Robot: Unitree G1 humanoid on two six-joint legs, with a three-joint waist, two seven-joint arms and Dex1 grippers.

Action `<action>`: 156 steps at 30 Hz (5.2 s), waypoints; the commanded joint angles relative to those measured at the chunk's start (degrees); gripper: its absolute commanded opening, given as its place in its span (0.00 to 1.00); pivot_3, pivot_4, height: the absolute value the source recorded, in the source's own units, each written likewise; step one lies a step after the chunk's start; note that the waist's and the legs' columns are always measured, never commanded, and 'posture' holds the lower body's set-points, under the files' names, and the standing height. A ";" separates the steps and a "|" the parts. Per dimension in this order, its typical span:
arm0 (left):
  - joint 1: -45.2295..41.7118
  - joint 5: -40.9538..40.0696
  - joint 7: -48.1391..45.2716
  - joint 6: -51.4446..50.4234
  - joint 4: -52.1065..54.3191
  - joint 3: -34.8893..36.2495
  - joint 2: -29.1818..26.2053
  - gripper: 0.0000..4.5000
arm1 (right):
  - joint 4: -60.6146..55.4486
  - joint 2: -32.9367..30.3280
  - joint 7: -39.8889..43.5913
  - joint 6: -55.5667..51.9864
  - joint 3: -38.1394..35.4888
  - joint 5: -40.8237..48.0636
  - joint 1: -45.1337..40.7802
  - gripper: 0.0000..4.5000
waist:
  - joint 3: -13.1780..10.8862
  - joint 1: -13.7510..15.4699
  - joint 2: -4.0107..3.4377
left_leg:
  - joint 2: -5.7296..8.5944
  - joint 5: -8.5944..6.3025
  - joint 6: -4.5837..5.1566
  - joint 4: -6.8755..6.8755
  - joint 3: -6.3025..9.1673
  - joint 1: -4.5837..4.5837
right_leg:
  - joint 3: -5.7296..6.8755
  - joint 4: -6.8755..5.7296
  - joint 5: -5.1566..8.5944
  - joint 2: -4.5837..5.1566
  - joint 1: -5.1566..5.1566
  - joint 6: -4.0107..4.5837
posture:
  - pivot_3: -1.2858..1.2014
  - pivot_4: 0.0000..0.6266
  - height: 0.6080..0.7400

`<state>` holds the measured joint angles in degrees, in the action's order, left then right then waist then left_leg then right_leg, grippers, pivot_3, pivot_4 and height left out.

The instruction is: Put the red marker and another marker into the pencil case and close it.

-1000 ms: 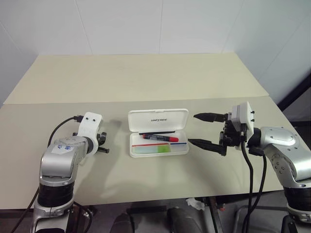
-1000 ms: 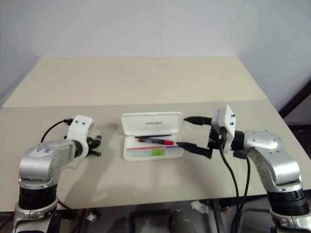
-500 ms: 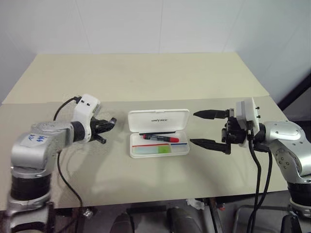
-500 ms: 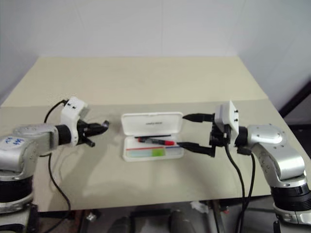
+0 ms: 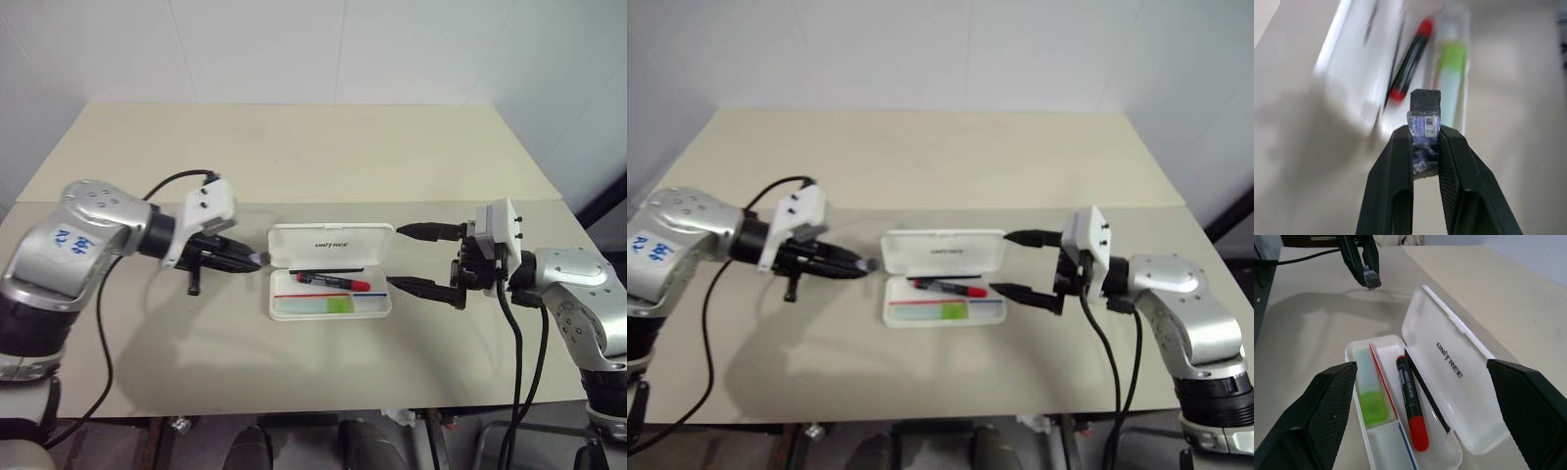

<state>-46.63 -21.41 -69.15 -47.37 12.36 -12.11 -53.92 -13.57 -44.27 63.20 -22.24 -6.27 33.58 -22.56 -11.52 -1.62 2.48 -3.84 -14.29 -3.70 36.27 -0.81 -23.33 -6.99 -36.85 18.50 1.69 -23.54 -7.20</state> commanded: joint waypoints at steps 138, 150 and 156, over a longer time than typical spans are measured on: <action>9.13 9.42 -2.17 26.38 -16.90 1.99 15.44 0.00 | -1.48 0.24 -2.52 1.22 -2.59 -1.20 -1.44 1.00 | 0.01 -0.12 -0.06 | 0.03 -0.07 0.19 0.83 -0.22 0.07 | -0.51 -0.44 -0.22 -0.12 0.07 -0.40 | 0.52 0.24 1.00; 10.71 16.95 4.23 19.80 -17.30 -6.31 17.14 0.00 | -3.49 1.05 -4.96 1.02 -2.94 -0.60 0.37 1.00 | 0.06 -0.01 -0.11 | 0.04 -0.07 0.19 0.86 -0.20 0.18 | -0.52 -0.45 -0.23 -0.12 0.19 -0.40 | 0.52 0.24 1.00; 9.64 15.86 4.13 18.24 -14.88 -7.16 18.89 0.00 | -4.20 1.58 -6.10 1.04 -2.90 -0.42 1.34 1.00 | 0.08 -0.09 -0.14 | 0.05 -0.04 0.25 0.89 -0.19 0.32 | -0.54 -0.36 -0.25 -0.12 0.39 -0.34 | 0.52 0.24 1.00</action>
<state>-37.94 -7.61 -65.54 -27.49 -1.90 -16.23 -35.56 -15.67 -42.85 57.72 -21.43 -7.80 32.18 -21.31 -11.45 -1.71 2.34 -3.80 -14.32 -3.44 37.16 -0.99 -23.00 -7.53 -37.18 18.26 1.57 -23.11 -7.50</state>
